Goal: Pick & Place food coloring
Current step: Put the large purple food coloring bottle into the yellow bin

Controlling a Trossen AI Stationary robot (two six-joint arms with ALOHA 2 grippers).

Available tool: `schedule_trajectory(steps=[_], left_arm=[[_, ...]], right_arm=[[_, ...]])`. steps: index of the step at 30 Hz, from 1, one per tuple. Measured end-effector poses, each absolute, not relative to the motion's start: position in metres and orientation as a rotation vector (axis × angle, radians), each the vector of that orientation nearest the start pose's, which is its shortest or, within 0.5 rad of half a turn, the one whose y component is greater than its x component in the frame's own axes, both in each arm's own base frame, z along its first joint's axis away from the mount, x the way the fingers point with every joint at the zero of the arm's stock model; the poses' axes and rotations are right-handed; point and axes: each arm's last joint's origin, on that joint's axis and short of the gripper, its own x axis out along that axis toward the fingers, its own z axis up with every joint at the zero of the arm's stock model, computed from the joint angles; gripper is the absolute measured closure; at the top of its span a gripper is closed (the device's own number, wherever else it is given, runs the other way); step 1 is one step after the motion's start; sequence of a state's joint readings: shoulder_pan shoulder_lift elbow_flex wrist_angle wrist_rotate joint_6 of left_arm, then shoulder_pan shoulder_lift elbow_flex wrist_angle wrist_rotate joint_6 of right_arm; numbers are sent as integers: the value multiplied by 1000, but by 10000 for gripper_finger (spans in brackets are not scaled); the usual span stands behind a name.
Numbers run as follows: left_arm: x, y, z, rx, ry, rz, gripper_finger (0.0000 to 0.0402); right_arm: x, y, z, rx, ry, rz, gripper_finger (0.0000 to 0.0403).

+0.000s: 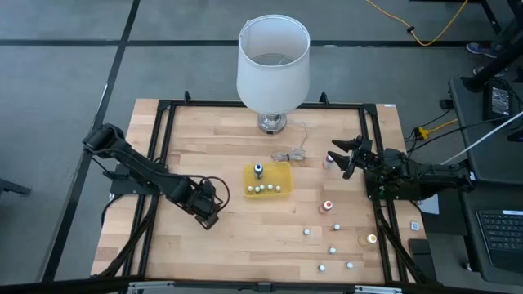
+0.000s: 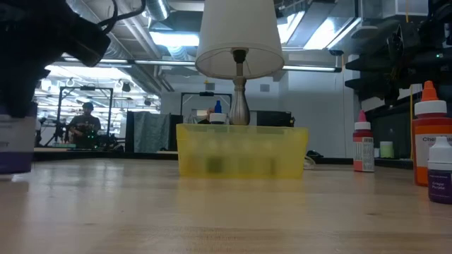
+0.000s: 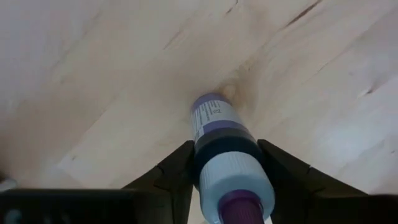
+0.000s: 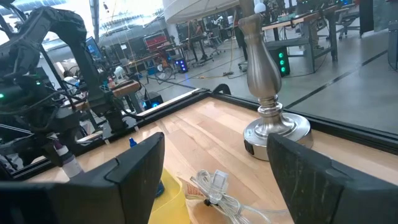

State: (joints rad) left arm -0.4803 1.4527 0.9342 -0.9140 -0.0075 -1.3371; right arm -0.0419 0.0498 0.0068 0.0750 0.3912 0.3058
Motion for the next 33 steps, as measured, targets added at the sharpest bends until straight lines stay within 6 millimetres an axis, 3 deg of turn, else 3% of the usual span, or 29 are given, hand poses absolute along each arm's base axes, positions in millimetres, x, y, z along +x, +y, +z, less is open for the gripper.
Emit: schedule_trajectory(steps=[7,25,33], left_arm=[[220,-93,223,-652,1373,559,252],[243,-33,282,-322,1367,267,256],[252,-12,288,-220,1402,214,256]], right_arm=[[98,-15,169,307,-98,-425,120],[98,-15,169,307,-98,-425,120],[98,-15,169,307,-98,-425,120]])
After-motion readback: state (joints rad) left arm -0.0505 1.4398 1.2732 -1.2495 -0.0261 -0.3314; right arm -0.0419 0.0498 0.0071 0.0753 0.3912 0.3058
